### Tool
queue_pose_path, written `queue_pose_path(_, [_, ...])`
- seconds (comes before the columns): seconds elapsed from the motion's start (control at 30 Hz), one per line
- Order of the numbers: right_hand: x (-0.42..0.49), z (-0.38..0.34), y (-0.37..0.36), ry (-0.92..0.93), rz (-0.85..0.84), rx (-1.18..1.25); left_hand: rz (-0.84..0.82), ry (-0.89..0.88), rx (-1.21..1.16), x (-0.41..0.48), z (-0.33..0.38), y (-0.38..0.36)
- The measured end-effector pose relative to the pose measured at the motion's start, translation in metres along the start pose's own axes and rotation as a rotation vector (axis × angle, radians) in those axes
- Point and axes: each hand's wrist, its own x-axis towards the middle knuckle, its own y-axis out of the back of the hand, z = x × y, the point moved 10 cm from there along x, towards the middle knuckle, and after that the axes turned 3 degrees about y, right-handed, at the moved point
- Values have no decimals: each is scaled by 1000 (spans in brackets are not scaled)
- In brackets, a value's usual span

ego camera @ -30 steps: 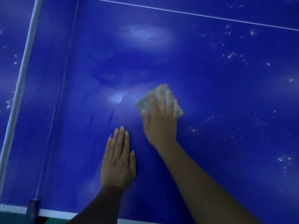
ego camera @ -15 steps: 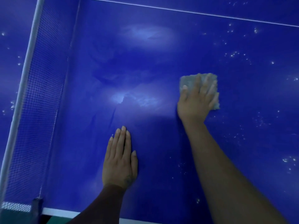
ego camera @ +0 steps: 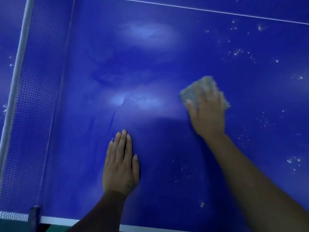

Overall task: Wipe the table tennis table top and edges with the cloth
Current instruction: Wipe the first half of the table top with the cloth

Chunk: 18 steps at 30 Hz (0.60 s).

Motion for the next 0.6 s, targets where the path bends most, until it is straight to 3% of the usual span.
queue_pose_path(0.1, [-9,43,9,-268,48,20,11,-8,-2,0,1,1])
queue_pose_path(0.2, [-17,12,4,-421,87,45,26,-13,-10,-1,1,2])
queue_pose_path(0.27, [-23,-36,-6,-359,90,63,41,-22,-19,-2,2,3])
queue_pose_path(0.43, [-61,-150,-31,66,34,54,109,-42,-48,-3,1,5])
queue_pose_path(0.53, [-72,-125,-28,189,3,46,142,-56,-89,-2,1,9])
queue_pose_path(0.6, [-74,-80,-21,133,-29,7,140,-46,-120,-2,0,13])
